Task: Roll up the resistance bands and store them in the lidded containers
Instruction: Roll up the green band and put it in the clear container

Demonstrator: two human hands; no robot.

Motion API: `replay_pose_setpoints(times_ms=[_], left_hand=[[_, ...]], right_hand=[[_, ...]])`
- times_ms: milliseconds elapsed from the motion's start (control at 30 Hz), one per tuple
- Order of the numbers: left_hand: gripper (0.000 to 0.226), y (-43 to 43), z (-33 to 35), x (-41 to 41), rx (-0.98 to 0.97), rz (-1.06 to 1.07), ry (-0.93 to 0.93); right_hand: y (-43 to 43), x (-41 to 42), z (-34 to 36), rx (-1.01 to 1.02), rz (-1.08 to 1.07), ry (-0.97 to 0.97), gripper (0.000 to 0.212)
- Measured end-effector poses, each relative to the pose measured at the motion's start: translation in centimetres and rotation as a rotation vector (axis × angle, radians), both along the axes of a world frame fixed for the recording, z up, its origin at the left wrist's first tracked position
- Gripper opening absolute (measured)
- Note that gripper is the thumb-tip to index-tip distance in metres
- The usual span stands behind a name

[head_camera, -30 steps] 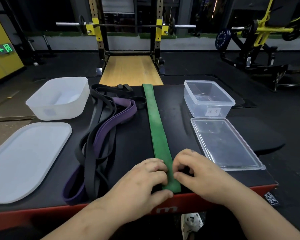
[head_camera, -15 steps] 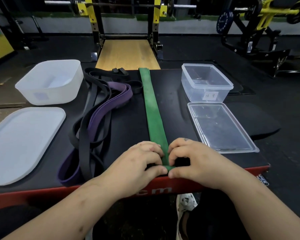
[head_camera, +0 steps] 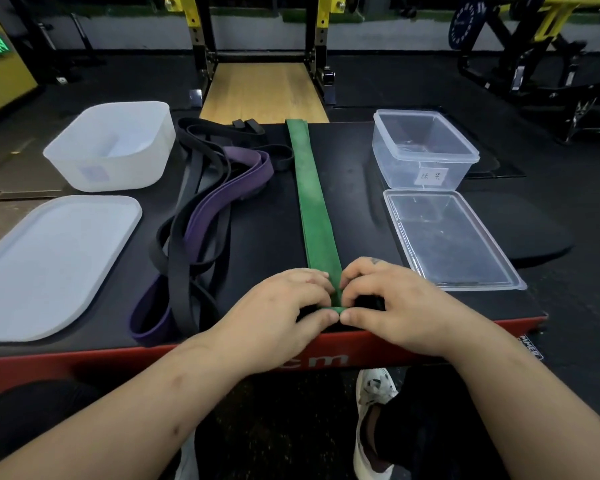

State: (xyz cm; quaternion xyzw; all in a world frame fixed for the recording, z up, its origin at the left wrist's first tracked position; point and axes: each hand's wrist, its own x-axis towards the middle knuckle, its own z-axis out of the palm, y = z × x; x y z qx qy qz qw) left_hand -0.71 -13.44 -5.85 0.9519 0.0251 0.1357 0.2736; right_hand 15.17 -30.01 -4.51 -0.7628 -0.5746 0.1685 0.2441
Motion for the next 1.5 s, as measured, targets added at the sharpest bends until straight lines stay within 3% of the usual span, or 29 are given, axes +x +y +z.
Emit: replay_pose_setpoints(times_ms=[67,233,433,633,700,767,900,1067,1333,1500], left_hand=[[0.015,0.2,0.0,0.1,-0.055,0.017,0.009],[0.015,0.1,-0.2,0.6,-0.122,0.065,0.032],[0.016,-0.5,0.1,0.1,-0.020,0.097,-0.020],[0.024,-0.1,-0.6,0.1,0.095,0.025,-0.032],[0.027,0.1,-0.9,0.4,0.088,0.025,-0.049],[0.030,0.2,-1.0,0.6,0.078,0.028,-0.055],[0.031,0.3,-1.0,0.9,0.062,0.032,-0.049],[0.038,0.7,-0.9,0.9,0.041,0.054,-0.035],[0.042,0.4,-0.6,0.3,0.140,0.042,-0.012],[0.046,0.7,-0.7,1.0,0.066,0.077,-0.022]], right_hand=[[0.0,-0.2,0.0,0.031,-0.034,0.002,0.026],[0.2,0.0,-0.2,0.036,-0.091,-0.003,0.013],[1.1,0.3,-0.8,-0.010,-0.119,0.006,0.026],[1.7,0.1,-0.8,-0.022,-0.175,0.005,0.022],[1.5,-0.1,-0.7,0.018,-0.192,0.045,0.011],[1.1,-0.3,-0.6,0.066,-0.158,0.102,0.017],[0.2,-0.5,-0.4,0.089,-0.094,0.048,0.010],[-0.1,-0.4,-0.3,0.008,-0.096,0.000,0.031],[0.4,-0.2,-0.7,0.073,-0.128,-0.037,0.020],[0.2,-0.7,-0.8,0.066,-0.113,-0.074,0.034]])
